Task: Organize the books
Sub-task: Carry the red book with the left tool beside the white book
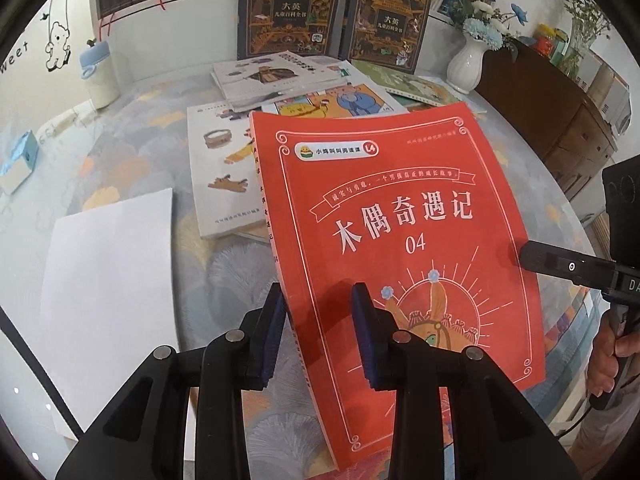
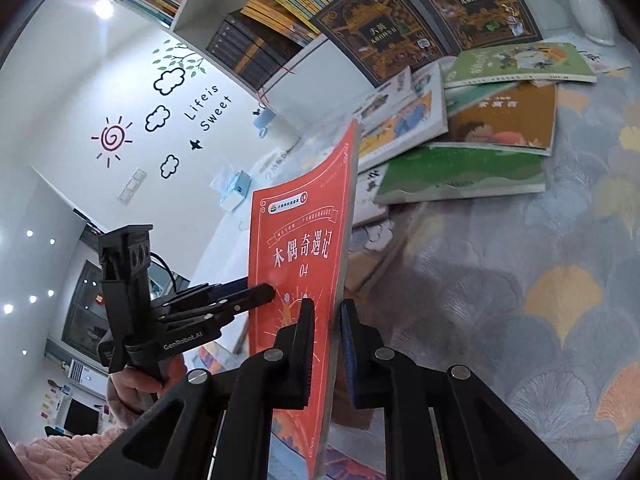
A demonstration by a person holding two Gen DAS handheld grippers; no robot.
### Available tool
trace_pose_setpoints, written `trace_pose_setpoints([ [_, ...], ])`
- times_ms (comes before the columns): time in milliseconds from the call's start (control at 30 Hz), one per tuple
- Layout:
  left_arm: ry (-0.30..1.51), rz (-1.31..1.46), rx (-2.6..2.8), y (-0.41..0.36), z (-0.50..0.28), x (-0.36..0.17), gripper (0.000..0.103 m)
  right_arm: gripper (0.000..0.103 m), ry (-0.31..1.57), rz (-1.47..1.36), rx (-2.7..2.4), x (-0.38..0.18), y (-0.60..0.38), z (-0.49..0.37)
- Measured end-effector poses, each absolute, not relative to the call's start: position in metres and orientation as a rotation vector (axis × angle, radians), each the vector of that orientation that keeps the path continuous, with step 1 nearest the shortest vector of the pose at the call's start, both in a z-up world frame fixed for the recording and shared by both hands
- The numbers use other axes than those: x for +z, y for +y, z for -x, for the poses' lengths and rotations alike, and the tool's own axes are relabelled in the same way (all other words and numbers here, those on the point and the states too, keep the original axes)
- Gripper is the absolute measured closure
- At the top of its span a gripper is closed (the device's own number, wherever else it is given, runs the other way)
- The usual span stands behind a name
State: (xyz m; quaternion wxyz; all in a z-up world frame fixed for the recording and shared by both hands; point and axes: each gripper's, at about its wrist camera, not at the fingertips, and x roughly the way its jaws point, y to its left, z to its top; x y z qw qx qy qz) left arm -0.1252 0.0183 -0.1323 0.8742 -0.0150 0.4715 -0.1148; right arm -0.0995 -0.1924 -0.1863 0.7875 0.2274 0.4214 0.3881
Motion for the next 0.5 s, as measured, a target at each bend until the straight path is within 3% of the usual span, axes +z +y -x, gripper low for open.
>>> trace_pose_setpoints([
  [267,0.978,0.049,-0.248,0.032,0.116,-0.122,0.073,0.09,0.913,-0.467,0.829,-0.179,-0.179,0.092],
  [500,1.199,0.234,-0.396,0.057,0.099,-0.184,0.071,0.084,1.142,-0.475,0.832,-0.24,-0.184,0.072],
])
